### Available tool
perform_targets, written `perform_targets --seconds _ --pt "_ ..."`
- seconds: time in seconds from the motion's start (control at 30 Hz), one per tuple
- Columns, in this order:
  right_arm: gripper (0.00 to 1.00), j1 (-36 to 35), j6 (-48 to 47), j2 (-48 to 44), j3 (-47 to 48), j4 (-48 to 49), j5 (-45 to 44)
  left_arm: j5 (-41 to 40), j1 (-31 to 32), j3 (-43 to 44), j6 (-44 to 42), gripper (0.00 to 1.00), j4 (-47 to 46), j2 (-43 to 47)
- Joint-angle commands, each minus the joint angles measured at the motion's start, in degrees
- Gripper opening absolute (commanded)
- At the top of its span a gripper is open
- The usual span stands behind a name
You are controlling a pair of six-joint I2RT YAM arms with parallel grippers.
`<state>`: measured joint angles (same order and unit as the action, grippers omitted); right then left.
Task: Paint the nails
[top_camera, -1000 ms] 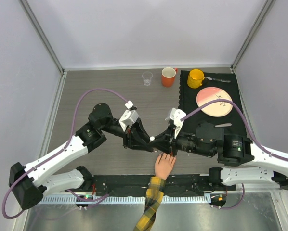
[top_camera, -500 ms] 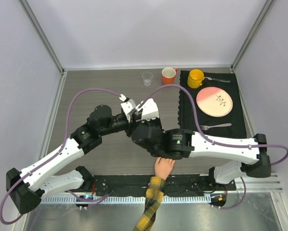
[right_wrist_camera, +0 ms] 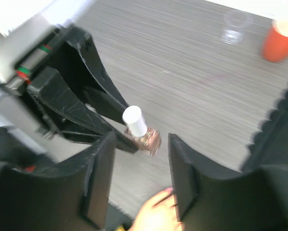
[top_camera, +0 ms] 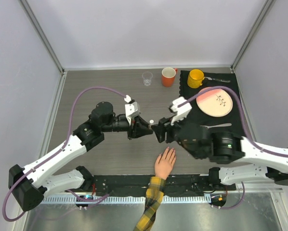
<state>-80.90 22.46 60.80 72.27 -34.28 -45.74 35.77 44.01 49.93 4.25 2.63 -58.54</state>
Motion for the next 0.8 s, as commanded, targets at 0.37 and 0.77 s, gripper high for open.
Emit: perform_targets --seconds 0.37,0.77 --pt "0.64 -0.2 -5.4 -10.1 -2.0 5.6 27.7 29.9 0.3 1.1 8.6 0.00 -14.7 -1.3" --pt "0.42 -0.1 -8.4 -5.1 0.2 5.3 25.0 29.3 0.5 2.4 6.1 0.00 -10.4 -1.3"
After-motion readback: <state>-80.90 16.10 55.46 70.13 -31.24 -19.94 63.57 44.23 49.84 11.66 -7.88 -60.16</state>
